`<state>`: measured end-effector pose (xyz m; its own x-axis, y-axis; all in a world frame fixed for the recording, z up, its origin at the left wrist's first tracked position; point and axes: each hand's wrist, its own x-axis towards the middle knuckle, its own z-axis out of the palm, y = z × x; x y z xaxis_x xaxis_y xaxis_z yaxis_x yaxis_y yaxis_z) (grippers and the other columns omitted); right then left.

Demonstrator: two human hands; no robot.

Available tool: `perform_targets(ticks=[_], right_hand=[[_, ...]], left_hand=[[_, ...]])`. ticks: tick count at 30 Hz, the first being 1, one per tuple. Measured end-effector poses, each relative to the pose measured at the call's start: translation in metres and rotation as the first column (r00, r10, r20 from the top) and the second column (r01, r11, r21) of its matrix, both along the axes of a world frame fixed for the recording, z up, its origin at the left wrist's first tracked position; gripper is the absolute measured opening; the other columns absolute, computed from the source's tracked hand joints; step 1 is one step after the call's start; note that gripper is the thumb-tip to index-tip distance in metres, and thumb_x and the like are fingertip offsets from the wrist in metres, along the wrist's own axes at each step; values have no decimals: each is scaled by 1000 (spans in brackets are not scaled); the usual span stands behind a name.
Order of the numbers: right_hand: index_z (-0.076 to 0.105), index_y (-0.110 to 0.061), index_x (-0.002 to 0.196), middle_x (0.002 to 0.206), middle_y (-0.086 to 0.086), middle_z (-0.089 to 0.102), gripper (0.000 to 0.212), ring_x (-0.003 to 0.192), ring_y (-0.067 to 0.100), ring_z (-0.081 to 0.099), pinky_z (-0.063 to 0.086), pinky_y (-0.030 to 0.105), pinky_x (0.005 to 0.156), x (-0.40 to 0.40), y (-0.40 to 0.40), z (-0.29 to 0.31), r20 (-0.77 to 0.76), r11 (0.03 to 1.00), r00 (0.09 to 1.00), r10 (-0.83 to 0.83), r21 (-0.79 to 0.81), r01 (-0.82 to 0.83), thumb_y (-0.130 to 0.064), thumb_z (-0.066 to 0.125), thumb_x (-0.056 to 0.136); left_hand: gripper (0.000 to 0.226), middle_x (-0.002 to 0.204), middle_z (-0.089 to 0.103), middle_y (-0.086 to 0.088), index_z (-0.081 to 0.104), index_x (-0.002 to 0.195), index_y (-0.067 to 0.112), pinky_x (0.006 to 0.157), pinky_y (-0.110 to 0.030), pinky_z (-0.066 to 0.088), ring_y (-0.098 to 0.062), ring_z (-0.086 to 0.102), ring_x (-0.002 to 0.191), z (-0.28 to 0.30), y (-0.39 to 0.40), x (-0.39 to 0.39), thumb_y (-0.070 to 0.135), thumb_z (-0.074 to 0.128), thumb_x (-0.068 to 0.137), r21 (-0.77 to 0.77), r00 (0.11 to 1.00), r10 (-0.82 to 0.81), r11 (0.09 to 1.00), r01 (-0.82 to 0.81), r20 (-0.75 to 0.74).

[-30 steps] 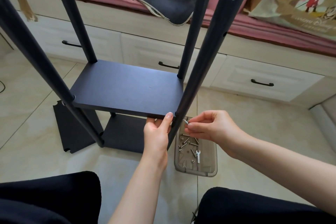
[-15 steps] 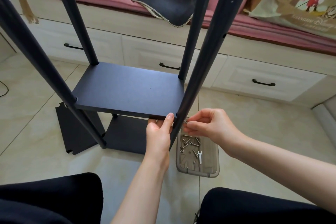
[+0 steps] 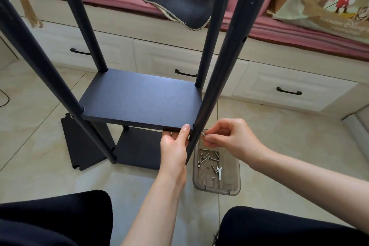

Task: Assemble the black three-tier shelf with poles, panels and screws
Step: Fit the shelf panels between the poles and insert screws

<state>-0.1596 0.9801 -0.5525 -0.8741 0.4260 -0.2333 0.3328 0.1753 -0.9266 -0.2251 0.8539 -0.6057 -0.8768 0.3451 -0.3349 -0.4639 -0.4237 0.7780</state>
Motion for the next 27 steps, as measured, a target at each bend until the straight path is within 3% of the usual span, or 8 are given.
perform_targets(ticks=[5, 11, 16, 19, 23, 27], right_hand=[[69, -14, 71, 70, 7, 74, 22, 69, 17, 75, 58, 22, 67, 0, -3, -1, -24, 981, 999, 34, 191, -29, 4, 74, 82], [67, -23, 69, 72, 2, 75, 28, 70, 13, 74, 60, 28, 73, 1, -2, -3, -44, 950, 997, 62, 309, -45, 1, 76, 81], [69, -18, 76, 74, -2, 74, 22, 73, 7, 72, 58, 32, 75, 3, 2, -1, -40, 845, 979, 201, 513, -152, 3, 73, 83], [70, -23, 77, 77, -4, 75, 25, 76, 6, 72, 58, 32, 76, 3, 4, 1, -45, 838, 977, 211, 523, -157, 1, 74, 83], [72, -11, 80, 79, -3, 75, 10, 76, 10, 72, 57, 34, 76, 4, 4, -3, -60, 825, 974, 218, 545, -151, -1, 76, 83], [72, -11, 81, 76, 3, 73, 9, 72, 18, 70, 56, 37, 71, 3, 2, -4, -33, 774, 971, 237, 611, -169, -4, 76, 83]], left_hand=[[27, 94, 77, 3, 58, 126, 7, 80, -21, 58, -15, 73, 95, 2, 1, 0, 9, 59, 99, 18, 1000, 13, 1000, -13, 15], [26, 100, 76, 0, 58, 126, 6, 88, -26, 58, -19, 72, 101, 1, 2, 0, 9, 59, 99, 18, 1000, 11, 1000, -12, 18], [26, 97, 77, 3, 59, 124, 9, 90, -28, 57, -19, 72, 103, -1, 1, -1, 11, 60, 99, -7, 1000, 9, 1000, -9, 9], [25, 98, 77, 3, 59, 124, 10, 93, -32, 56, -21, 72, 103, -1, 1, -1, 11, 61, 99, -20, 1000, 10, 1000, -10, 0], [23, 96, 77, 5, 59, 122, 12, 90, -29, 55, -18, 72, 101, -2, 2, 0, 12, 61, 99, -27, 1000, 8, 1000, -8, -4], [24, 105, 76, -2, 58, 124, 11, 92, -31, 56, -20, 72, 103, -1, 1, 0, 13, 60, 100, -34, 1000, -4, 999, 4, 4]])
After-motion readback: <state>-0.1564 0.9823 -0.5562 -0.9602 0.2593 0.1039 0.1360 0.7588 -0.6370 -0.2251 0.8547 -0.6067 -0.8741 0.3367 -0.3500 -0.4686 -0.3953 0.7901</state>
